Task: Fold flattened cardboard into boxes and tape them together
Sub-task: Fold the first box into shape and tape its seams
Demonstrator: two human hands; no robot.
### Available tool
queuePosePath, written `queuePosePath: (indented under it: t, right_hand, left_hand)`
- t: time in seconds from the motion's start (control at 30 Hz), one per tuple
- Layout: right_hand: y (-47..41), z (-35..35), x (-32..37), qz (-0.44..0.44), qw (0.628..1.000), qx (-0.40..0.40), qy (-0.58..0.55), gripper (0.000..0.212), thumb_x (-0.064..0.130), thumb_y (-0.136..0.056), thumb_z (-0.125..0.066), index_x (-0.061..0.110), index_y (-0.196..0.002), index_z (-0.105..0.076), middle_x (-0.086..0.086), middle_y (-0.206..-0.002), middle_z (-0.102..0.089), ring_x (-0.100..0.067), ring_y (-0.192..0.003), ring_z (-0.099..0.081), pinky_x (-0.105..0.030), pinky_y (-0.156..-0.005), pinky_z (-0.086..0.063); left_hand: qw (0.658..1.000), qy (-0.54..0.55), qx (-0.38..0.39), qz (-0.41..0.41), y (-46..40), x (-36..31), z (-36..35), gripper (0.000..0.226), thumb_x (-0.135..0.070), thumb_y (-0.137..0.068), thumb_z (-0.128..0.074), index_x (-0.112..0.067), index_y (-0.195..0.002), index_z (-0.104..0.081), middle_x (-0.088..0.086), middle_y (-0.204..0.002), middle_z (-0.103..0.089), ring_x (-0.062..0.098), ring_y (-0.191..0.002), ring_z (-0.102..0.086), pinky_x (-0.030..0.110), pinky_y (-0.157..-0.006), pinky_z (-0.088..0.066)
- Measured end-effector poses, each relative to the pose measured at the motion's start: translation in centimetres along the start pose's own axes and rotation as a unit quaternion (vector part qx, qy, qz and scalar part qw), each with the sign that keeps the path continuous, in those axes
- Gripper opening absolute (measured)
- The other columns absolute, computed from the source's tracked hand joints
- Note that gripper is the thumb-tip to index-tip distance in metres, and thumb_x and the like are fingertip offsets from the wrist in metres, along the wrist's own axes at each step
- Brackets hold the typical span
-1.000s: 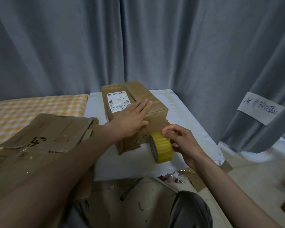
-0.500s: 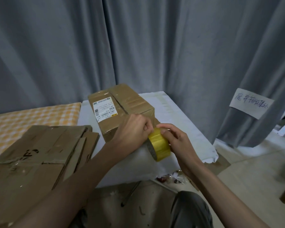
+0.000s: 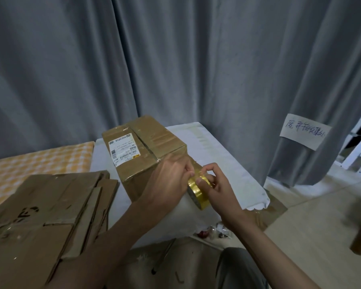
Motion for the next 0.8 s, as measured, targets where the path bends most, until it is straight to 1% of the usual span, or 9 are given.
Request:
queuePosePath:
  t: [0.1,0.2,0.3,0.4,0.53,0.57,0.63,0.7,0.8]
  right_hand:
    - [0.4,0.2,-0.1,0.009,0.999,0.037,0.003,0.01,0.02,-0.099,-0.06,0.025,-0.098,-0.052,-0.038,-0.093,-0.051,-0.039,-0.077,-0.05,-0.042,-0.07,-0.044]
    - [1.1,0.6,-0.2,0.019,0.998,0.053,0.021,0.009,0.023,-0.1,-0.059,0.028,-0.099,-0.052,-0.033,-0.095,-0.056,-0.044,-0.086,-0.054,-0.054,-0.073,-0.048]
    - [1.7,1.1,0.0,0.042,0.996,0.06,0.044,0.01,0.027,-0.1,-0.058,0.028,-0.105,-0.05,-0.027,-0.085,-0.053,-0.039,-0.078,-0.05,-0.042,-0.065,-0.041]
    - [1.5,1.6,0.2,0.061,0.992,0.046,0.101,0.013,0.029,-0.1,-0.059,0.03,-0.108,-0.049,-0.015,-0.079,-0.058,-0.03,-0.071,-0.052,-0.033,-0.061,-0.043]
    - [-0.8,3.7,-0.5,0.076,0.977,-0.023,0.198,0.028,0.011,-0.096,-0.058,0.033,-0.104,-0.043,0.0,-0.076,-0.062,-0.005,-0.063,-0.059,-0.012,-0.052,-0.042]
    - [-1.7,4.2,-1.0,0.071,0.97,-0.034,0.231,0.033,0.006,-0.094,-0.057,0.032,-0.107,-0.04,0.002,-0.073,-0.061,-0.004,-0.061,-0.06,-0.014,-0.052,-0.041]
    - [-3.2,5.2,-2.6,0.045,0.944,-0.054,0.323,0.036,0.005,-0.092,-0.056,0.026,-0.114,-0.037,0.001,-0.07,-0.061,-0.011,-0.061,-0.056,-0.032,-0.059,-0.041]
    - [-4.4,5.9,-4.4,0.013,0.914,-0.066,0.4,0.03,0.007,-0.092,-0.055,0.016,-0.116,-0.039,-0.01,-0.078,-0.064,-0.031,-0.071,-0.056,-0.038,-0.062,-0.04]
    - [-4.9,5.7,-6.6,-0.03,0.888,-0.037,0.457,0.021,0.008,-0.093,-0.054,0.01,-0.11,-0.042,-0.015,-0.082,-0.06,-0.036,-0.078,-0.058,-0.041,-0.063,-0.042]
  left_hand:
    - [0.998,0.052,0.002,0.046,-0.2,1.4,0.2,0.014,-0.01,-0.088,-0.066,-0.018,-0.078,-0.07,-0.01,-0.075,-0.065,0.002,-0.071,-0.056,0.013,-0.064,-0.042]
    - [0.995,0.058,0.026,0.083,-0.5,2.3,-0.7,0.012,-0.014,-0.086,-0.071,-0.02,-0.077,-0.073,-0.012,-0.068,-0.065,0.0,-0.065,-0.059,0.009,-0.059,-0.041]
    - [0.992,0.051,0.058,0.101,-0.8,2.4,-2.1,0.008,-0.019,-0.085,-0.073,-0.021,-0.077,-0.075,-0.011,-0.065,-0.065,0.0,-0.061,-0.059,0.015,-0.06,-0.046]
    - [0.992,-0.022,0.083,0.091,-1.2,1.8,-3.2,0.009,-0.025,-0.09,-0.069,-0.02,-0.095,-0.074,-0.003,-0.081,-0.068,0.012,-0.079,-0.063,0.03,-0.07,-0.05]
    - [0.99,-0.118,0.06,0.046,-1.2,0.9,-2.7,0.064,-0.037,-0.089,-0.067,-0.02,-0.145,-0.041,0.001,-0.126,-0.057,0.023,-0.117,-0.05,0.034,-0.09,-0.043]
    - [0.993,-0.107,0.042,0.03,-1.1,0.9,-1.9,0.063,-0.038,-0.09,-0.065,-0.02,-0.146,-0.041,0.001,-0.129,-0.056,0.022,-0.12,-0.047,0.034,-0.095,-0.041]
    - [0.994,-0.105,0.018,-0.005,-0.7,1.4,-0.3,0.049,-0.034,-0.093,-0.062,-0.021,-0.139,-0.053,0.0,-0.129,-0.056,0.021,-0.12,-0.046,0.032,-0.099,-0.038]
    - [0.993,-0.115,0.003,-0.018,-0.4,3.0,1.4,0.038,-0.034,-0.095,-0.06,-0.02,-0.13,-0.062,-0.001,-0.128,-0.058,0.019,-0.118,-0.049,0.033,-0.099,-0.039]
    - [0.992,-0.122,0.027,0.015,0.3,7.1,3.1,0.048,-0.045,-0.096,-0.053,-0.023,-0.139,-0.054,-0.004,-0.143,-0.05,0.017,-0.13,-0.044,0.036,-0.108,-0.034]
Point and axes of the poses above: each hand's wrist, its own y-axis away from the middle knuckle, its own z-axis out of the back of the hand, x = y × z, the point moved 6 cm from there along -y, towards the middle knuckle
